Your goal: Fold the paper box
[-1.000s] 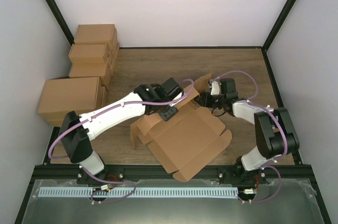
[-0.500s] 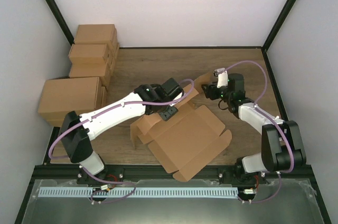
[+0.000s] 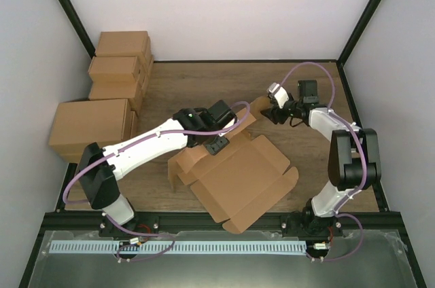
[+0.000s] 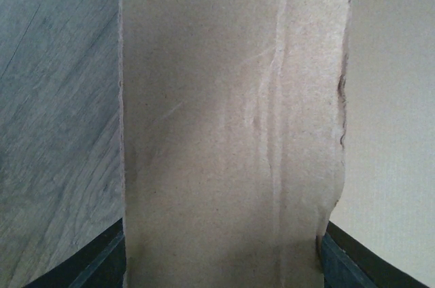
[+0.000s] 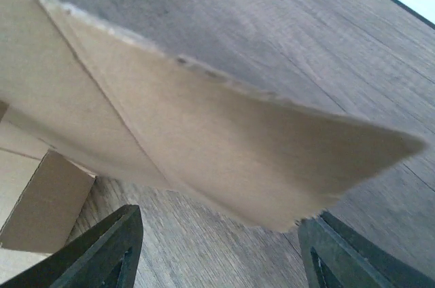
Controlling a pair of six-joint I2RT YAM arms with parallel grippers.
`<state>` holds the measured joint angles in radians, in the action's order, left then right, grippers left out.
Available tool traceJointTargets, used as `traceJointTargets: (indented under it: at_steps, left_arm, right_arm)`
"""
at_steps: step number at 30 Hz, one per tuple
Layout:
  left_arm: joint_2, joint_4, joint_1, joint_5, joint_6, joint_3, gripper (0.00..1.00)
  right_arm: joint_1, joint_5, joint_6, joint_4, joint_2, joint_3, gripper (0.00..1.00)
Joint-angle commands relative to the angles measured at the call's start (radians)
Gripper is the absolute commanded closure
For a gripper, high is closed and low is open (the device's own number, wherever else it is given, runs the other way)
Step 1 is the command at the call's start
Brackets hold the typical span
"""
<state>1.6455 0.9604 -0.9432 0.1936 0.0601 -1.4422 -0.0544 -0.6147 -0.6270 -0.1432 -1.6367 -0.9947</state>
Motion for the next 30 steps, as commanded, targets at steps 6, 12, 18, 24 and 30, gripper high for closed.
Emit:
traceJointTargets:
  at_steps: [6,12,18,24,30]
  left_arm:
    - [0.081,0.06,-0.004,-0.044,-0.007,0.012,0.42]
    - [0.068,0.06,0.003,-0.034,-0.018,-0.007,0.43]
    - [0.062,0.057,0.014,-0.023,-0.023,-0.013,0.43]
    - [0.057,0.049,0.034,-0.035,-0.04,-0.037,0.44]
    - [0.062,0.044,0.065,-0.039,-0.052,-0.047,0.44]
  right_arm:
    - [0.004,-0.23,-0.187,-0.077,-0.012,-0.067,0.54]
    - [0.004,-0.228,-0.144,-0.011,0.016,-0.02,0.7]
    - [0.004,-0.213,-0.086,-0.025,0.017,-0.035,0.93]
    - [-0.029,-0.163,0.04,-0.029,0.054,-0.052,0.99]
    - [-0.076,-0.108,0.154,-0.126,0.058,-0.094,0.99]
